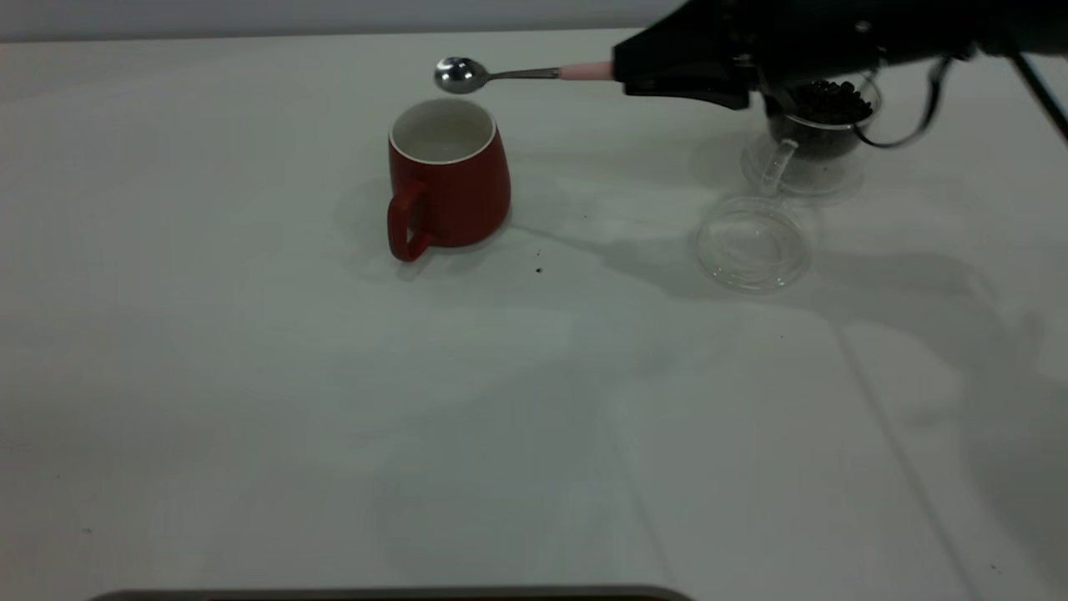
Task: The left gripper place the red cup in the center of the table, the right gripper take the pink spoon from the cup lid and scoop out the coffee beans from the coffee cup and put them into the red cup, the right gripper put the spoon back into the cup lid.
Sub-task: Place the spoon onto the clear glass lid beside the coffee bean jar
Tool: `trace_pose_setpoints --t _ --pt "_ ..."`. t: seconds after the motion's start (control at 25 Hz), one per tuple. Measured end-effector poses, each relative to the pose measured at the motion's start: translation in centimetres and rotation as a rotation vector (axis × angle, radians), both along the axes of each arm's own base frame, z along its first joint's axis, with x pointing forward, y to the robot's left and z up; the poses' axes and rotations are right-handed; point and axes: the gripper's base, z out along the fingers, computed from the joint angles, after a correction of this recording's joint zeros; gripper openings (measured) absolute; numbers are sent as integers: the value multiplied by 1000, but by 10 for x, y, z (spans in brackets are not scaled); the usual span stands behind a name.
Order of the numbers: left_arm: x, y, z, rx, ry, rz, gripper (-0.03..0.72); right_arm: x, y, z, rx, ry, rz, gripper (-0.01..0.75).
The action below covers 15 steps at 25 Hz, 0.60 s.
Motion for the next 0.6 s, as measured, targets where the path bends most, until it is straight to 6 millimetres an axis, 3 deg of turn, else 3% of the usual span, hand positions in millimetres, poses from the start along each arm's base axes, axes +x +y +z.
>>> trace_pose_setpoints --t 0.6 --pt "0 0 0 0 0 0 569 -101 -101 -44 73 368 -320 114"
